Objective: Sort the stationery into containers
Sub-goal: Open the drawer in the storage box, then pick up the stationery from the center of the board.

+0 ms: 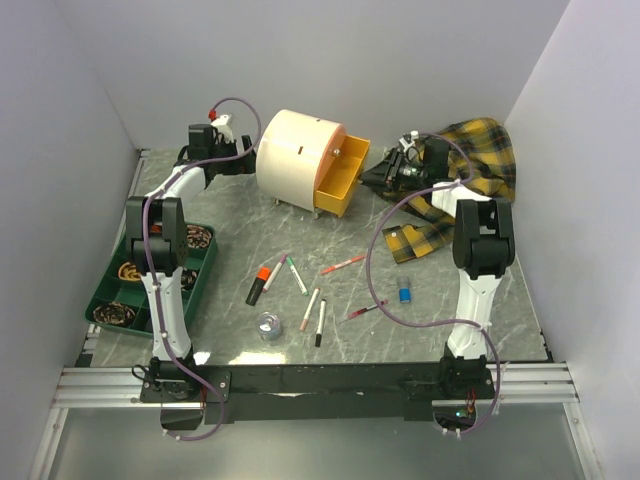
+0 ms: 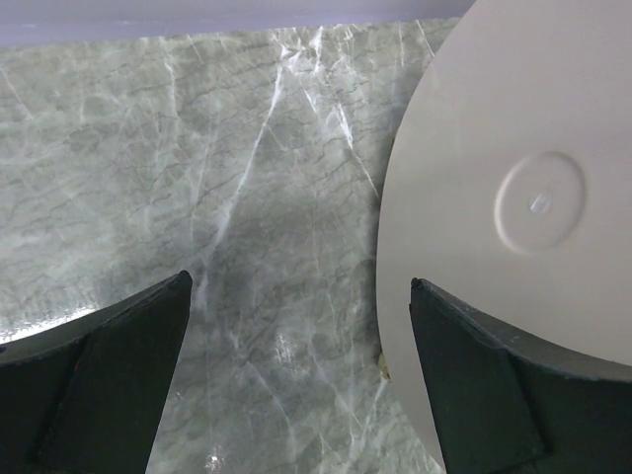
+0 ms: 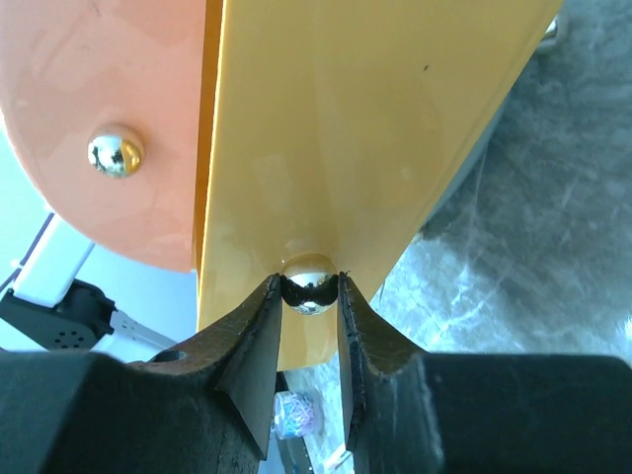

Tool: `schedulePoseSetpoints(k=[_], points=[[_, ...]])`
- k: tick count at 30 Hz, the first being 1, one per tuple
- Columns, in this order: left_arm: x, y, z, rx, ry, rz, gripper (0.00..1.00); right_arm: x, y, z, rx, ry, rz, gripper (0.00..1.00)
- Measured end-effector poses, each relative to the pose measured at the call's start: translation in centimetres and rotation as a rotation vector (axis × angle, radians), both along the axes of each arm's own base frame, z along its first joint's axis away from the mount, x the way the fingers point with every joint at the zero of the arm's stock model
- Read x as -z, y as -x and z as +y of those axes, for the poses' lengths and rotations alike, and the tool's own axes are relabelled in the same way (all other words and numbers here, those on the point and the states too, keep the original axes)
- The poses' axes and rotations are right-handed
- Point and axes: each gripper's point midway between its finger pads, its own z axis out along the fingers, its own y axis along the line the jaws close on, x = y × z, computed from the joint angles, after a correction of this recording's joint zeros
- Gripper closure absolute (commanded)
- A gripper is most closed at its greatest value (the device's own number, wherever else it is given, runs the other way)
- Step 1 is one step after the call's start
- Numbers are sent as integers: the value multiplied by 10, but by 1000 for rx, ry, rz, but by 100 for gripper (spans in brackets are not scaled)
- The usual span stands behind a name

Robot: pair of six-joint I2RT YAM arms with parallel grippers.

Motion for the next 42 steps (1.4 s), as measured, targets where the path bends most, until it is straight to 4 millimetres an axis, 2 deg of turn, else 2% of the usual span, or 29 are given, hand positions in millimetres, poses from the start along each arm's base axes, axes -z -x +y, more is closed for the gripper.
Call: schedulePoseSetpoints(k=[7, 10, 13, 14, 17, 21, 26, 30, 34, 38, 42], points=[[1, -2, 4, -8, -27, -10, 2, 1, 12, -8, 3, 6, 9, 80], [2, -3, 6, -13, -41, -14, 1, 1, 17, -10, 3, 11, 9, 74], [2, -3, 8, -18, -50, -17, 1, 0, 20, -17, 12, 18, 12, 61], [2, -4, 9, -20, -54, -18, 1, -1, 20, -19, 16, 21, 9, 50], [3, -5, 11, -27, -71, -24, 1, -1, 18, -30, 33, 40, -2, 38], [3, -6, 14, -32, -88, -30, 1, 2, 15, -46, 58, 86, -15, 30], [4, -8, 21, -51, -103, -34, 0, 1, 26, -68, 91, 191, -13, 32], [8, -10, 41, -132, -163, -38, 0, 3, 49, -90, 119, 429, -39, 37], [7, -7, 67, -233, -237, -39, 1, 9, 91, -114, 130, 769, -71, 40], [-12, -8, 85, -303, -272, -82, 1, 32, 150, -126, 70, 964, -1, 37], [-41, -10, 95, -345, -272, -142, 1, 64, 204, -119, -46, 1062, 98, 34]])
